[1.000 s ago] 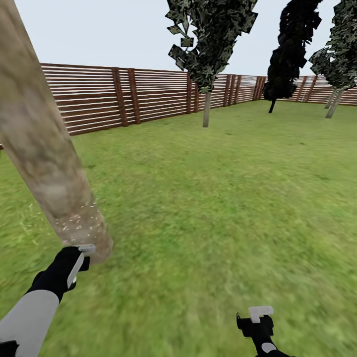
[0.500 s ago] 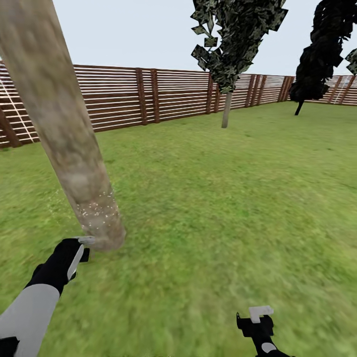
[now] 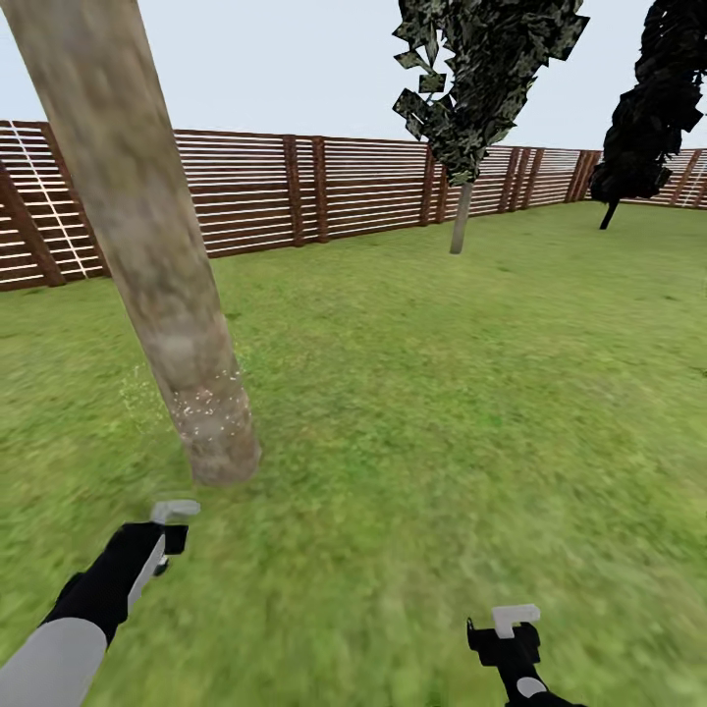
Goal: In the garden, pick up the pesticide atomizer on the floor and spray pesticide onto both trees until each tree trunk is fully covered.
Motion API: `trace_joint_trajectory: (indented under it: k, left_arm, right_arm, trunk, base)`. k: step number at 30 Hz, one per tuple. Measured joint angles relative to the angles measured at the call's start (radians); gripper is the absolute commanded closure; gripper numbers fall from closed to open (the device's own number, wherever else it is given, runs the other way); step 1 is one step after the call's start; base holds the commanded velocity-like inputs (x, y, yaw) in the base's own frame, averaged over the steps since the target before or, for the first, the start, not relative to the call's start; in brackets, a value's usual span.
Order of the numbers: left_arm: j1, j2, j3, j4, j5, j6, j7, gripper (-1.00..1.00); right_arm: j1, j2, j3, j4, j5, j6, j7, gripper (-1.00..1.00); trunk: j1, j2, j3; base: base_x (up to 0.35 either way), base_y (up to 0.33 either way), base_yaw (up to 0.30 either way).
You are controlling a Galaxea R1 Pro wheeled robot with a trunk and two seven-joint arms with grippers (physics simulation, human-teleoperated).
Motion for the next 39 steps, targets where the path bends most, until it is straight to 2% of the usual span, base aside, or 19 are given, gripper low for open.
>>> trace_joint_trajectory:
  k: [1,2,3,4,5,7,10,11,12,13,17,18,22,24,26,31,33,35,39]
  left_arm:
    - [0.029,0.005,-0.049,0.05,-0.006,-0.119,-0.089,1.0]
    - [0.042,0.01,-0.109,0.123,-0.036,-0.226,-0.189,1.0]
    - [0.05,0.023,-0.179,0.191,-0.093,-0.314,-0.324,1.0]
    - [0.049,0.028,-0.205,0.215,-0.134,-0.344,-0.402,1.0]
    - [0.05,0.031,-0.228,0.235,-0.191,-0.373,-0.512,1.0]
    - [0.051,0.036,-0.251,0.246,-0.334,-0.41,-0.747,1.0]
    - [0.037,0.028,-0.252,0.238,-0.519,-0.426,-1.009,1.0]
    - [0.031,0.024,-0.253,0.237,-0.552,-0.427,-1.061,1.0]
    - [0.025,0.019,-0.254,0.235,-0.578,-0.444,-1.116,1.0]
    - [0.022,0.016,-0.254,0.235,-0.585,-0.456,-1.15,1.0]
    - [0.02,0.013,-0.257,0.236,-0.601,-0.463,-1.218,1.0]
    - [0.02,0.007,-0.27,0.237,-0.616,-0.462,-1.22,1.0]
    - [0.019,-0.033,-0.317,0.238,-0.667,-0.453,-1.22,1.0]
    - [0.022,-0.058,-0.32,0.238,-0.67,-0.454,-1.211,1.0]
    - [0.022,-0.091,-0.327,0.237,-0.67,-0.457,-1.209,1.0]
    - [0.02,-0.156,-0.335,0.235,-0.672,-0.459,-1.209,1.0]
    - [0.019,-0.173,-0.336,0.234,-0.705,-0.458,-1.2,1.0]
    - [0.019,-0.195,-0.337,0.23,-0.761,-0.455,-1.193,1.0]
    - [0.019,-0.227,-0.336,0.227,-0.781,-0.455,-1.191,1.0]
  right_arm:
    - [0.0,0.0,0.009,-0.005,0.002,0.001,0.002,-1.0]
    - [0.0,-0.001,0.042,-0.023,0.012,0.002,0.004,-1.0]
    - [0.0,-0.004,0.108,-0.064,0.048,0.002,0.023,-1.0]
    - [0.0,-0.006,0.143,-0.09,0.072,0.003,0.05,-1.0]
    - [0.0,-0.008,0.182,-0.124,0.115,0.004,0.118,-1.0]
    - [-0.022,-0.011,0.225,-0.16,0.207,0.007,0.336,-1.0]
    - [-0.094,-0.018,0.233,-0.17,0.301,0.009,0.588,-1.0]
    - [-0.11,-0.019,0.235,-0.171,0.318,0.009,0.661,-1.0]
    - [-0.126,-0.019,0.235,-0.186,0.331,0.009,0.781,-1.0]
    - [-0.13,-0.019,0.235,-0.194,0.335,0.009,0.823,-1.0]
    - [-0.132,-0.01,0.237,-0.209,0.338,0.01,0.851,-1.0]
    - [-0.132,-0.009,0.238,-0.214,0.338,0.009,0.852,1.0]
    - [-0.132,-0.003,0.242,-0.221,0.339,0.009,0.876,1.0]
    - [-0.132,0.0,0.242,-0.249,0.361,0.009,0.929,1.0]
    - [-0.132,0.004,0.241,-0.281,0.418,0.009,0.985,1.0]
    - [-0.132,0.035,0.24,-0.324,0.434,0.009,0.999,1.0]
    - [-0.132,0.055,0.24,-0.326,0.435,0.009,1.0,1.0]
    - [-0.132,0.068,0.24,-0.325,0.434,0.009,1.0,1.0]
    - [-0.132,0.079,0.24,-0.325,0.434,0.009,1.0,1.0]
  trunk:
    - [0.0,0.0,0.0]
    - [0.0,0.0,0.0]
    - [0.0,0.0,0.0]
    - [0.0,0.0,0.0]
    - [0.0,0.0,0.0]
    - [0.0,0.0,0.0]
    - [0.0,0.0,0.0]
    - [0.0,0.0,0.0]
    - [0.0,0.0,0.0]
    - [0.0,0.0,0.0]
    - [0.0,0.0,0.0]
    - [0.0,0.0,0.0]
    - [0.0,0.0,0.0]
    - [0.0,0.0,0.0]
    - [0.0,0.0,0.0]
    - [0.0,0.0,0.0]
    - [0.0,0.0,0.0]
    - [0.0,0.0,0.0]
    - [0.0,0.0,0.0]
  base:
    - [-0.011,0.0,0.0]
    - [-0.005,0.0,0.0]
    - [-0.003,0.0,0.0]
    - [-0.002,0.0,0.0]
    - [0.0,0.0,0.0]
    - [0.0,0.0,0.0]
    - [0.0,0.0,0.0]
    - [0.0,0.0,0.0]
    - [0.0,0.0,0.0]
    - [0.0,0.0,0.0]
    - [0.0,0.0,0.0]
    - [0.0,0.0,0.0]
    - [0.0,0.0,0.0]
    - [0.0,0.0,0.0]
    - [0.0,0.0,0.0]
    - [0.0,0.0,0.0]
    - [0.0,0.0,0.0]
    - [0.0,0.0,0.0]
    - [0.0,0.0,0.0]
